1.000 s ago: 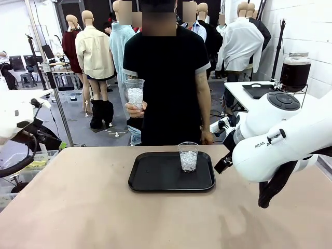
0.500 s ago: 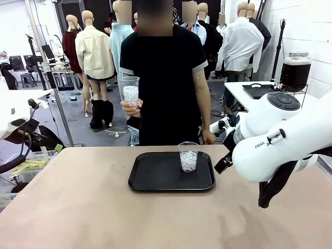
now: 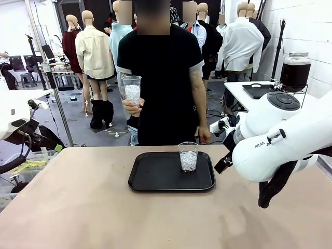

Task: Pour the drink into the iced cup.
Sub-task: Pick up the iced cup indicated by the human and present it to them.

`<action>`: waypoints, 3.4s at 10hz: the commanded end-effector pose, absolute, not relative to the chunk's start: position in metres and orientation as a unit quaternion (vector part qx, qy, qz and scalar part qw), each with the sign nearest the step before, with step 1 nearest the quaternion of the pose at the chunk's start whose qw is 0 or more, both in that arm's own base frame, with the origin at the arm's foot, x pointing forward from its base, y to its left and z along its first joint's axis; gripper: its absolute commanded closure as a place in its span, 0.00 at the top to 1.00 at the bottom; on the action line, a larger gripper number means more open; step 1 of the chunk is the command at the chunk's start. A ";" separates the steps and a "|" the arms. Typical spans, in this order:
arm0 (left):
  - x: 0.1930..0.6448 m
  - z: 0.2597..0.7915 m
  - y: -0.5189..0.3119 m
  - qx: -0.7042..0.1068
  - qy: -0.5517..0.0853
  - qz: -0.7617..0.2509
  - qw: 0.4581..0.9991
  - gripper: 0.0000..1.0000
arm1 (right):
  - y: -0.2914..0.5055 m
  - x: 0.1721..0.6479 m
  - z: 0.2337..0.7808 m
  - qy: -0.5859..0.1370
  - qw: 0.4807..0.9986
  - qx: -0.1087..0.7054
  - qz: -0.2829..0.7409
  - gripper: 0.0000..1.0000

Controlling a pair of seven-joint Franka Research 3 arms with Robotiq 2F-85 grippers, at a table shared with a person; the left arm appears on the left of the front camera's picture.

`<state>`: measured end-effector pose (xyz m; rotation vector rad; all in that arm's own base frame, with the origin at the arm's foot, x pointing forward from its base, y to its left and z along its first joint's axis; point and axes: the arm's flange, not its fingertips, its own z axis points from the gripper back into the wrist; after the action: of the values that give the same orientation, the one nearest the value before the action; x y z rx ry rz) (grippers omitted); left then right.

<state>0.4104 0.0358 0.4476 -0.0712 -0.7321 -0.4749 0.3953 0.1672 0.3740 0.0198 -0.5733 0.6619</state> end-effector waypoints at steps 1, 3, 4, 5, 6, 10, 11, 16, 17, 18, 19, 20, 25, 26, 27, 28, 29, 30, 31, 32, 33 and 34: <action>0.411 0.446 0.037 -0.031 -0.358 -0.226 0.906 1.00 | 0.167 0.395 0.373 -0.277 0.906 0.010 0.321 1.00; 0.411 0.446 0.037 -0.031 -0.358 -0.226 0.906 1.00 | 0.167 0.395 0.373 -0.277 0.906 0.010 0.321 1.00; 0.411 0.446 0.037 -0.031 -0.358 -0.226 0.906 1.00 | 0.167 0.395 0.373 -0.277 0.906 0.010 0.321 1.00; 0.411 0.446 0.037 -0.031 -0.358 -0.226 0.906 1.00 | 0.167 0.395 0.373 -0.277 0.906 0.010 0.321 1.00; 0.411 0.446 0.037 -0.031 -0.358 -0.226 0.906 1.00 | 0.167 0.395 0.373 -0.277 0.906 0.010 0.321 1.00; 0.411 0.446 0.037 -0.031 -0.358 -0.226 0.906 1.00 | 0.167 0.395 0.373 -0.277 0.906 0.010 0.321 1.00; 0.411 0.446 0.037 -0.031 -0.358 -0.226 0.906 1.00 | 0.167 0.395 0.373 -0.277 0.906 0.010 0.321 1.00; 0.411 0.446 0.037 -0.031 -0.358 -0.226 0.906 1.00 | 0.167 0.395 0.373 -0.277 0.906 0.010 0.321 1.00; 0.411 0.446 0.037 -0.031 -0.358 -0.226 0.906 1.00 | 0.167 0.395 0.373 -0.277 0.906 0.010 0.321 1.00; 0.411 0.446 0.037 -0.031 -0.358 -0.226 0.906 1.00 | 0.167 0.395 0.373 -0.277 0.906 0.010 0.321 1.00; 0.411 0.446 0.037 -0.031 -0.358 -0.226 0.906 1.00 | 0.167 0.395 0.373 -0.277 0.906 0.010 0.321 1.00; 0.411 0.446 0.037 -0.031 -0.358 -0.226 0.906 1.00 | 0.167 0.395 0.373 -0.277 0.906 0.010 0.321 1.00; 0.411 0.446 0.037 -0.031 -0.358 -0.226 0.906 1.00 | 0.167 0.395 0.373 -0.277 0.906 0.010 0.321 1.00; 0.411 0.446 0.037 -0.031 -0.358 -0.226 0.906 1.00 | 0.167 0.395 0.373 -0.277 0.906 0.010 0.321 1.00; 0.411 0.446 0.037 -0.031 -0.358 -0.226 0.906 1.00 | 0.167 0.395 0.373 -0.277 0.906 0.010 0.321 1.00; 0.411 0.446 0.037 -0.031 -0.358 -0.226 0.906 1.00 | 0.167 0.395 0.373 -0.277 0.906 0.010 0.321 1.00; 0.411 0.446 0.037 -0.031 -0.358 -0.226 0.906 1.00 | 0.167 0.395 0.373 -0.277 0.906 0.010 0.321 1.00; 0.411 0.446 0.037 -0.031 -0.358 -0.226 0.906 1.00 | 0.167 0.395 0.373 -0.277 0.906 0.010 0.321 1.00; 0.411 0.446 0.037 -0.031 -0.358 -0.226 0.906 1.00 | 0.167 0.395 0.373 -0.277 0.906 0.010 0.321 1.00; 0.411 0.446 0.037 -0.031 -0.358 -0.226 0.906 1.00 | 0.167 0.395 0.373 -0.277 0.906 0.010 0.321 1.00; 0.411 0.446 0.037 -0.031 -0.358 -0.226 0.906 1.00 | 0.167 0.395 0.373 -0.277 0.906 0.010 0.321 1.00; 0.411 0.446 0.037 -0.031 -0.358 -0.226 0.906 1.00 | 0.167 0.395 0.373 -0.277 0.906 0.010 0.321 1.00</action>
<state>0.4104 0.0359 0.4476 -0.0711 -0.7321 -0.4748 0.3953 0.1672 0.3740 0.0198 -0.5733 0.6619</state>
